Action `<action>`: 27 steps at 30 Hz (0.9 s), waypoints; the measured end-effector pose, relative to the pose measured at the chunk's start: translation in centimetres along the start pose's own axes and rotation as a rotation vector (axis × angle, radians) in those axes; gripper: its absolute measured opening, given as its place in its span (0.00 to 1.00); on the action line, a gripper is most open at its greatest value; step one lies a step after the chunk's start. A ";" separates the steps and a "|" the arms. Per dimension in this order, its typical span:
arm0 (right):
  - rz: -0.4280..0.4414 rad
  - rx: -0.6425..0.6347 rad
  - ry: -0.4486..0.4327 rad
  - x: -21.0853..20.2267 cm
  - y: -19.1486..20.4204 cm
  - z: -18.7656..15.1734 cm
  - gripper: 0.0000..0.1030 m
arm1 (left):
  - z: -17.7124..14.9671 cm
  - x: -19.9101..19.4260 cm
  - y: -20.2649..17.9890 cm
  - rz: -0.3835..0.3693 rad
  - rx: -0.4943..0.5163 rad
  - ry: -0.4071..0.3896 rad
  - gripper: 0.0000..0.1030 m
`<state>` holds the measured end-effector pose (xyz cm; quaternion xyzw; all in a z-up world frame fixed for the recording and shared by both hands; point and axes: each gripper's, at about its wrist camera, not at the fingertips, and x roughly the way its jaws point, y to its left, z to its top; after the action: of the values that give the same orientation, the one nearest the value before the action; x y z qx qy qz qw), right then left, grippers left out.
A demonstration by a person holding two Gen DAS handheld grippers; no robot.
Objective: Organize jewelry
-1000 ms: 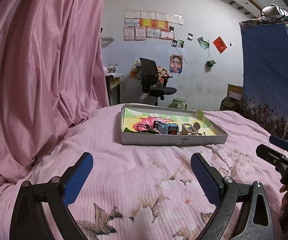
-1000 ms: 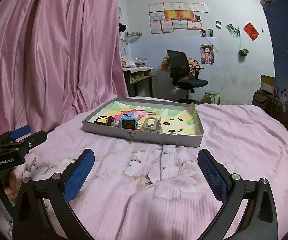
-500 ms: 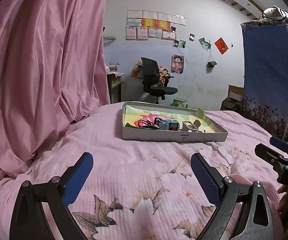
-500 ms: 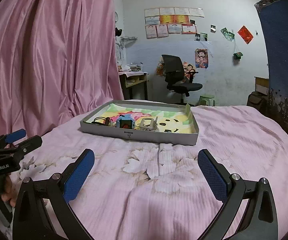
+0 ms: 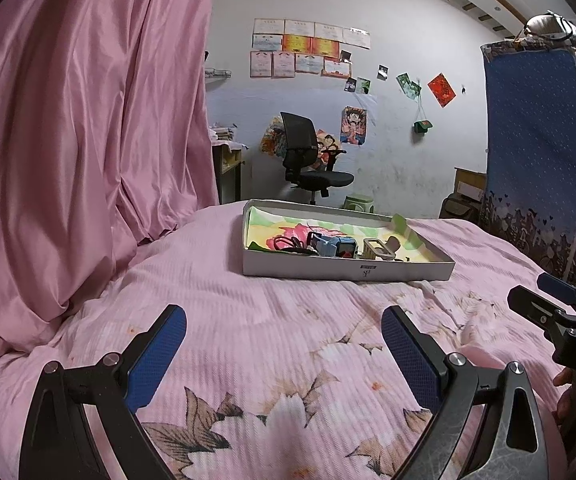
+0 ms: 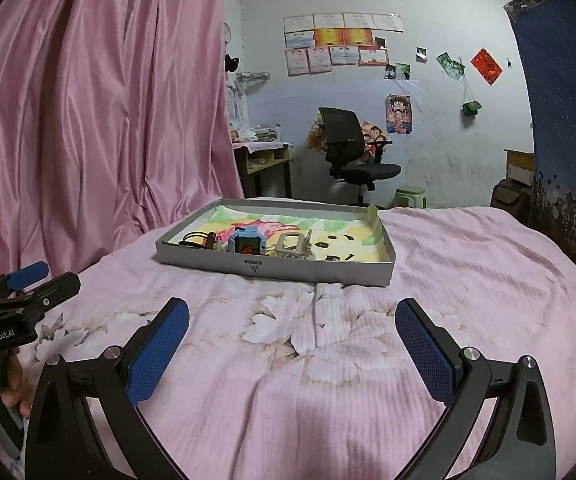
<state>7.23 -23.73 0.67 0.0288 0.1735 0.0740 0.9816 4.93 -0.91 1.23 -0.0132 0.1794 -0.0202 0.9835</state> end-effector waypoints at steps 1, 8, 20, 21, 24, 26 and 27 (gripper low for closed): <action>-0.001 0.001 0.001 0.1 0.0 0.0 0.98 | 0.0 0.0 0.0 0.000 0.000 0.001 0.95; 0.000 0.001 0.002 0.1 0.0 -0.1 0.98 | 0.0 0.0 0.0 -0.001 -0.001 0.000 0.95; 0.000 0.003 0.002 0.2 -0.1 -0.1 0.98 | -0.1 0.1 0.0 -0.002 0.000 0.002 0.95; 0.000 0.003 0.003 0.2 -0.1 -0.1 0.98 | -0.1 0.0 0.1 -0.001 0.001 0.001 0.95; 0.000 0.003 0.003 0.2 -0.1 -0.1 0.98 | -0.1 0.0 0.0 -0.002 0.001 0.000 0.95; 0.001 0.003 0.003 0.2 -0.1 -0.1 0.98 | -0.1 0.0 0.0 -0.003 0.001 0.001 0.95; 0.000 0.003 0.003 0.2 -0.1 -0.1 0.98 | -0.1 0.0 0.0 -0.002 0.001 0.001 0.95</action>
<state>7.40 -23.82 0.52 0.0302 0.1753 0.0738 0.9813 4.92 -0.88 1.13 -0.0131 0.1799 -0.0215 0.9834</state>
